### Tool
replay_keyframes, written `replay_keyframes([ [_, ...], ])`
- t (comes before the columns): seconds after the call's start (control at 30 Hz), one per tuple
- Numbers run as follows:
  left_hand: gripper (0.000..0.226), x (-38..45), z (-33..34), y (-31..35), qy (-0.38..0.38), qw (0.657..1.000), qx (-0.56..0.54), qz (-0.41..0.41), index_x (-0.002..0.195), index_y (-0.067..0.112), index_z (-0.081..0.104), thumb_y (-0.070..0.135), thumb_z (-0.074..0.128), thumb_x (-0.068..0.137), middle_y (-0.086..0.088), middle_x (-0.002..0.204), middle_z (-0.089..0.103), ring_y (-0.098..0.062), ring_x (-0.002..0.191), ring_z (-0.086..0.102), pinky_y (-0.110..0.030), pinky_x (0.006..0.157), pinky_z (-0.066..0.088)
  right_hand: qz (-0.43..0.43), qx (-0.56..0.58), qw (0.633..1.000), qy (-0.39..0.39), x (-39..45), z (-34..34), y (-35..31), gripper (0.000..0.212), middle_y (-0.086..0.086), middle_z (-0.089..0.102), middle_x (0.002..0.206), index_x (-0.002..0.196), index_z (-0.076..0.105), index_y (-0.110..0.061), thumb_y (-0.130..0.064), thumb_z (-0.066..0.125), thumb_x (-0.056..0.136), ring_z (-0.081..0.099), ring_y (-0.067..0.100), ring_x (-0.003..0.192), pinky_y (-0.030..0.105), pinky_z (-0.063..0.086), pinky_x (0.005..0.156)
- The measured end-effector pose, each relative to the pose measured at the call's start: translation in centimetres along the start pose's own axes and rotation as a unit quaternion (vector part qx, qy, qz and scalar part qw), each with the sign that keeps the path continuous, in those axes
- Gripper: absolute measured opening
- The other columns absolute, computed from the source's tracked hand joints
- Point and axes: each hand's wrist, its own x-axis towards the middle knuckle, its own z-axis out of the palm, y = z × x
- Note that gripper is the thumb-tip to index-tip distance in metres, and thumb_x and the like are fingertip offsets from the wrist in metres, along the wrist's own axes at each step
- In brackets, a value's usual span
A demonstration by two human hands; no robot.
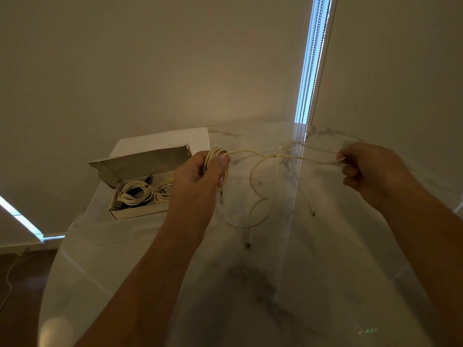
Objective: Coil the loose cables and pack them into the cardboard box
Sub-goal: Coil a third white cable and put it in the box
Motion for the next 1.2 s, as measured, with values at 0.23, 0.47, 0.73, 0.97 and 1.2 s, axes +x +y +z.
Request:
replay_keyframes([
  [0.23,0.028,-0.3,0.4,0.3,0.009,1.0,-0.012,0.008,0.093,0.001,0.067,0.027,0.059,0.095,-0.002,0.068,0.046,-0.018,0.068,0.04,-0.04,0.071,0.035,0.08,0.147,0.986,-0.007,1.5,-1.0,0.7,0.031,0.0,0.052,0.075,0.116,0.056,-0.016,0.0,0.043,0.092,0.033,0.009,0.048,0.019,0.027,0.038],
  [0.47,0.027,-0.4,0.5,0.3,0.016,1.0,-0.023,0.014,0.093,0.0,0.066,0.025,0.059,0.098,0.002,0.065,0.045,-0.019,0.068,0.038,-0.041,0.071,0.033,0.145,0.25,0.957,-0.013,1.8,-1.7,0.3,0.046,-0.001,0.041,0.075,0.12,0.058,-0.012,0.004,0.043,0.08,0.029,0.01,0.052,0.022,0.024,0.049],
  [0.73,0.025,-0.7,0.9,1.4,0.023,0.994,-0.102,0.027,0.078,-0.001,0.053,0.009,0.053,0.1,0.003,0.063,0.042,-0.009,0.062,0.038,-0.025,0.065,0.036,0.134,0.217,0.967,0.007,2.1,-1.7,0.9,0.029,-0.004,0.04,0.07,0.1,0.057,-0.024,0.0,0.044,0.088,0.027,0.01,0.047,0.022,0.022,0.045],
  [0.97,0.019,-0.3,0.3,1.5,0.027,0.982,-0.188,-0.019,0.083,0.005,0.059,0.007,0.052,0.101,-0.002,0.071,0.05,-0.005,0.068,0.054,-0.02,0.074,0.043,0.013,-0.007,1.0,0.017,1.7,-1.7,0.8,0.03,-0.004,0.049,0.079,0.114,0.067,-0.035,-0.02,0.067,0.088,0.031,0.01,0.046,0.023,0.031,0.043],
  [1.2,0.018,-0.2,0.1,1.5,0.031,0.981,-0.189,-0.032,0.086,0.007,0.066,0.007,0.054,0.099,-0.003,0.073,0.047,-0.007,0.066,0.042,-0.02,0.067,0.038,-0.175,-0.249,0.952,0.032,-0.2,-1.2,-0.1,0.019,0.007,0.066,0.081,0.088,0.076,-0.026,-0.038,0.062,0.087,0.055,0.021,0.067,0.034,0.044,0.061],
])
